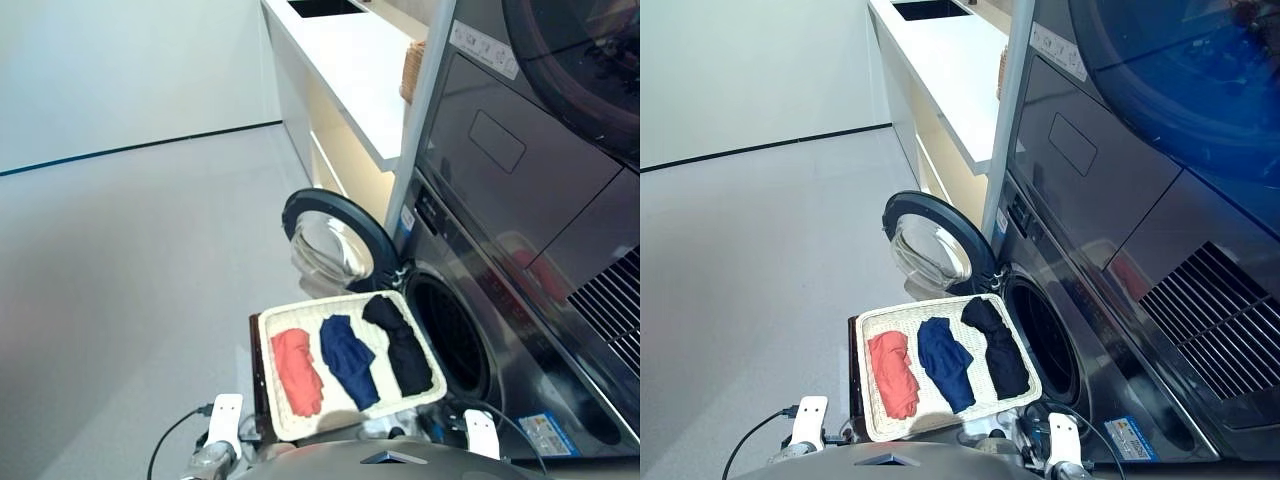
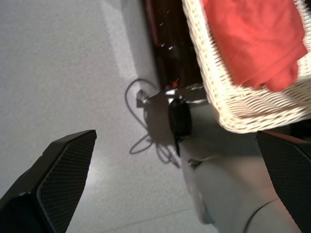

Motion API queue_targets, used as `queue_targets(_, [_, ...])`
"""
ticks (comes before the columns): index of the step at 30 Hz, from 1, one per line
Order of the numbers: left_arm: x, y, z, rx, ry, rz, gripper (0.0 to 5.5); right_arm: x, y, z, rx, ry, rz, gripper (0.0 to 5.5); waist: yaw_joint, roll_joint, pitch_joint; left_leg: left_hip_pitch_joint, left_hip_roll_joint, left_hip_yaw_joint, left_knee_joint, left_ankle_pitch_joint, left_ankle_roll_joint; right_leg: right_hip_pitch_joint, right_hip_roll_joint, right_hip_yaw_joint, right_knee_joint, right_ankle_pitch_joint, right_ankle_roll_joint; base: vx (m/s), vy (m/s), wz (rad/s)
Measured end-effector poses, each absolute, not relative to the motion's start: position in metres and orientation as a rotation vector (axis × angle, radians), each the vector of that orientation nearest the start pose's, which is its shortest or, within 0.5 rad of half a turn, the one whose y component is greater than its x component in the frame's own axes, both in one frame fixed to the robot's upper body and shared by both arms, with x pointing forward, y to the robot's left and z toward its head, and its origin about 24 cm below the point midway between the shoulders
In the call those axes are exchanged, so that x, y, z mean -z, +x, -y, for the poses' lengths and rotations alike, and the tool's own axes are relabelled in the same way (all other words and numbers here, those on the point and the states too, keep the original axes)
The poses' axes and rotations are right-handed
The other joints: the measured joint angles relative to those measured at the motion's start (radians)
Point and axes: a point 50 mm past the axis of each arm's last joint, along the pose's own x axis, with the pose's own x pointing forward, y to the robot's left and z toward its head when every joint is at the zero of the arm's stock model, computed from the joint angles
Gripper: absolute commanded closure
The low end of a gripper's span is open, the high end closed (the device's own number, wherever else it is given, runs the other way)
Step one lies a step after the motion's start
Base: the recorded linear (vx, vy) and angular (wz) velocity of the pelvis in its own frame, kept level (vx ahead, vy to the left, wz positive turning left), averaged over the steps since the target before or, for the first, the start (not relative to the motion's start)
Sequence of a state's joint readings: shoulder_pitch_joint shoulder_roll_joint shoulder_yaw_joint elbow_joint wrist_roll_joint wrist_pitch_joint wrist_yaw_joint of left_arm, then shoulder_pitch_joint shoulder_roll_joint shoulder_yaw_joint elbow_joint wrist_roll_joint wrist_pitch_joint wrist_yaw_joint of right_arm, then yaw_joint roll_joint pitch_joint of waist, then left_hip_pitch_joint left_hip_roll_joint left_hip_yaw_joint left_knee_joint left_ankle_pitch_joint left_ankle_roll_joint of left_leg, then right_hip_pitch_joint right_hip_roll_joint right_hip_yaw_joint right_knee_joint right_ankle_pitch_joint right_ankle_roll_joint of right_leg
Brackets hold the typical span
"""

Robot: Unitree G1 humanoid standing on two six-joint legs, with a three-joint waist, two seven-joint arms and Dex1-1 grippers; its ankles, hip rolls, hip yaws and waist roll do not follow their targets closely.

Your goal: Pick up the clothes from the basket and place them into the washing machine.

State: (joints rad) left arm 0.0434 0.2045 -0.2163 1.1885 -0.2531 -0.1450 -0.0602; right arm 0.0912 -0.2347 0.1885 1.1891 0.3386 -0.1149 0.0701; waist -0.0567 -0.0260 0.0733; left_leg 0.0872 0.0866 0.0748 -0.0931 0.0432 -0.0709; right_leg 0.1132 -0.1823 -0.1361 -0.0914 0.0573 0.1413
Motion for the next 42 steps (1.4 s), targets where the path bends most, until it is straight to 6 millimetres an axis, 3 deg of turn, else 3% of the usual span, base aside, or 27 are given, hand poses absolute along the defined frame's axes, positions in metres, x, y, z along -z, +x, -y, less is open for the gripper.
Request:
queue_targets(6, [0.144,0.135,-0.191,-0.051,-0.038,-0.896,0.00,0.154,0.100,0.219,0.130,0.002,-1.029,0.00,0.001,0.000,0.036,-0.008,0.000,-0.012,0.002,0.007,-0.003,-0.001,0.003,-0.010,0.000,0.003,0.003,-0.024,-0.009,0.019])
queue_targets(9, [0.128,0.161,-0.179,-0.024,-0.056,-0.778,0.00,0.138,0.130,0.212,0.106,0.019,-0.887,0.00,0.000,0.003,0.073,-0.028,0.001,-0.018,0.018,0.012,-0.006,-0.018,0.008,-0.014,0.004,0.006,0.000,-0.110,-0.027,0.069])
queue_targets(12, [0.110,0.188,-0.168,-0.005,-0.083,-0.665,0.00,0.112,0.170,0.202,0.056,0.035,-0.692,0.00,-0.002,0.007,0.125,-0.064,0.002,-0.018,0.035,0.019,-0.006,-0.049,0.013,-0.010,0.010,0.020,-0.002,-0.130,-0.013,-0.016])
queue_targets(17, [0.076,0.237,-0.161,-0.018,-0.068,-0.497,0.00,0.046,0.236,0.178,-0.080,-0.025,-0.350,0.00,-0.004,0.008,0.238,-0.177,0.016,-0.002,0.115,0.013,-0.011,-0.179,0.024,0.031,0.095,0.022,-0.012,-0.102,0.008,-0.146])
queue_targets(22, [0.035,0.281,-0.147,-0.021,-0.088,-0.327,0.00,-0.017,0.275,0.152,-0.171,-0.048,-0.071,0.00,-0.020,0.006,0.338,-0.297,0.029,0.003,0.212,-0.004,-0.013,-0.318,0.027,0.057,0.213,0.000,-0.020,-0.100,-0.012,-0.089])
queue_targets(28, [-0.014,0.321,-0.138,-0.094,-0.125,-0.152,0.00,-0.082,0.290,0.114,-0.316,-0.142,0.215,0.00,-0.030,-0.006,0.429,-0.450,0.040,0.005,0.345,-0.034,-0.013,-0.500,0.033,0.090,0.382,-0.047,-0.030,-0.124,-0.025,-0.085])
queue_targets(34, [-0.035,0.334,-0.124,-0.120,-0.164,-0.093,0.00,-0.110,0.294,0.090,-0.374,-0.174,0.341,0.00,-0.050,-0.016,0.456,-0.603,0.045,-0.018,0.445,-0.049,-0.017,-0.667,0.034,0.095,0.529,-0.089,-0.049,-0.099,-0.020,0.058])
queue_targets(42, [-0.058,0.349,-0.124,-0.198,-0.213,-0.036,0.00,-0.142,0.293,0.065,-0.424,-0.133,0.479,0.00,-0.052,-0.019,0.460,-0.781,0.056,-0.025,0.531,-0.056,-0.024,-0.866,0.038,0.110,0.644,-0.116,-0.062,-0.050,-0.015,-0.009])
